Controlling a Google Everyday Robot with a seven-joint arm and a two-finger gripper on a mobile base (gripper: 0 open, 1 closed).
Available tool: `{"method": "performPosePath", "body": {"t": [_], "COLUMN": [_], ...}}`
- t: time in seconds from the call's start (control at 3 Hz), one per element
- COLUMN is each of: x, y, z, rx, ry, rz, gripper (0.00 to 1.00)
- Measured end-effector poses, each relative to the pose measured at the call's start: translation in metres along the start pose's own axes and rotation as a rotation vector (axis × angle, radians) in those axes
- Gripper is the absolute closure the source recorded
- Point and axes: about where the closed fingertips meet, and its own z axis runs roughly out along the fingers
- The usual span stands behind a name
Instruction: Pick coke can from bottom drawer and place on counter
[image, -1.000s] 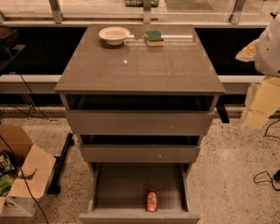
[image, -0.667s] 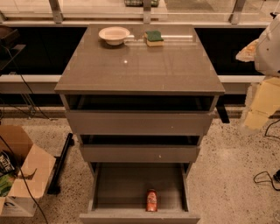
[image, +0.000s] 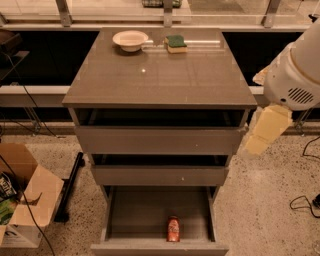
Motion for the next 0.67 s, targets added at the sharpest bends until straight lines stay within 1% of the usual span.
{"method": "performPosePath", "body": {"t": [0.33,0.67], "x": [-0.002,0.009], "y": [-0.003,-0.005], "z": [0.04,0.094], "rx": [-0.009,-0.035], "ry": [-0.038,-0.047], "rz": [0.087,0.215], "gripper": [0.0,0.0]}}
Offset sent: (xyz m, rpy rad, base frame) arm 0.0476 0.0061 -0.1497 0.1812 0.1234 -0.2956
